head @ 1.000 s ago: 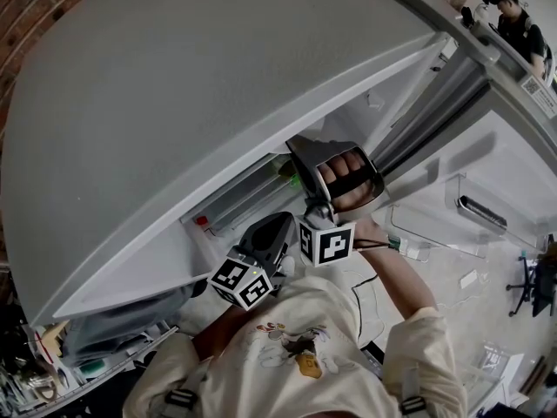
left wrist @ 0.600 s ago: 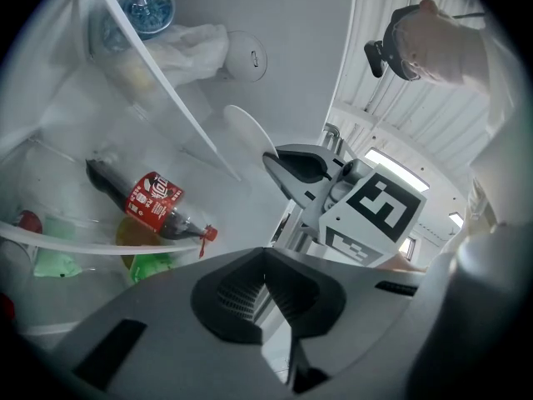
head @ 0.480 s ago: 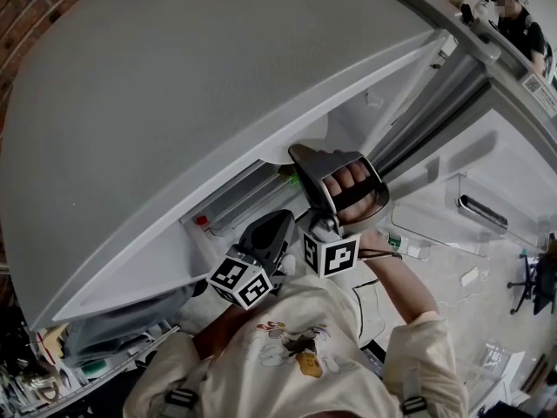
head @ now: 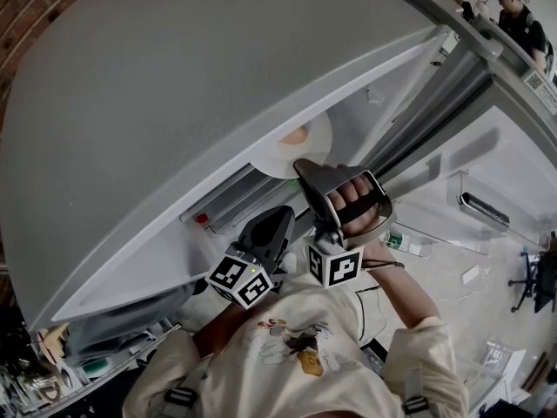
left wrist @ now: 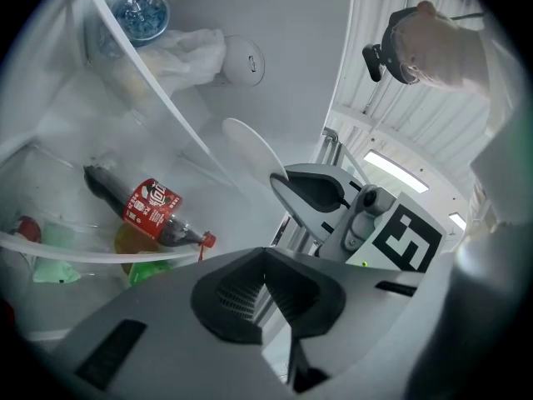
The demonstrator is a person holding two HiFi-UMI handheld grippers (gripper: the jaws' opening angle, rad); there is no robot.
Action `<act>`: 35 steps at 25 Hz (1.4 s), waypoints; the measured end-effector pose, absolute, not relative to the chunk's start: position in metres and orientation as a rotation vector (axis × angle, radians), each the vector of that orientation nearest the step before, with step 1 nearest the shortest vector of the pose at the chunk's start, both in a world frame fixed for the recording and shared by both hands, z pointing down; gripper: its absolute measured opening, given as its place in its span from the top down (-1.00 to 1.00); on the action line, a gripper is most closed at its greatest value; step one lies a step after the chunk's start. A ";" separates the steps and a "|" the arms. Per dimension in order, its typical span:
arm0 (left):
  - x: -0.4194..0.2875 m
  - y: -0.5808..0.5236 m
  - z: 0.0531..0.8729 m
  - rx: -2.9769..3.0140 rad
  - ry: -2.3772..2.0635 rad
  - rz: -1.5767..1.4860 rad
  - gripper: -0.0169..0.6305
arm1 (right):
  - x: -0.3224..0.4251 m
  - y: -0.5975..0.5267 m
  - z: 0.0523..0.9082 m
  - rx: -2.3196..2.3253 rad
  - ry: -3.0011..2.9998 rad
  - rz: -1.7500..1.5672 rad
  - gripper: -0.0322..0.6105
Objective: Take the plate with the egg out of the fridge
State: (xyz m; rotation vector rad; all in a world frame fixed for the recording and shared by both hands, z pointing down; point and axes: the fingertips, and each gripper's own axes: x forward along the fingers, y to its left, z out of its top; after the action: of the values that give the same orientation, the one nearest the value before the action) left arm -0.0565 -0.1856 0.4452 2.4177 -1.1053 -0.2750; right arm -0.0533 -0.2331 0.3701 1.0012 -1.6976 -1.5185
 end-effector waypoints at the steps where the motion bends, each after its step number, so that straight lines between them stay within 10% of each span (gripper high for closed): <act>1: -0.056 -0.186 0.445 2.419 -1.105 -0.275 0.92 | -0.053 -0.232 0.372 0.999 -1.698 -1.516 0.84; 35: -0.052 -0.192 0.441 2.425 -1.090 -0.274 0.92 | -0.011 -0.210 0.409 1.030 -1.637 -1.433 0.84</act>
State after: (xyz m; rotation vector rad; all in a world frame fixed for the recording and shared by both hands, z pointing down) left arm -0.0518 -0.1921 0.4409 2.4253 -1.0903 -0.2739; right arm -0.0110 -0.2098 0.4094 1.0303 -1.6373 -1.4328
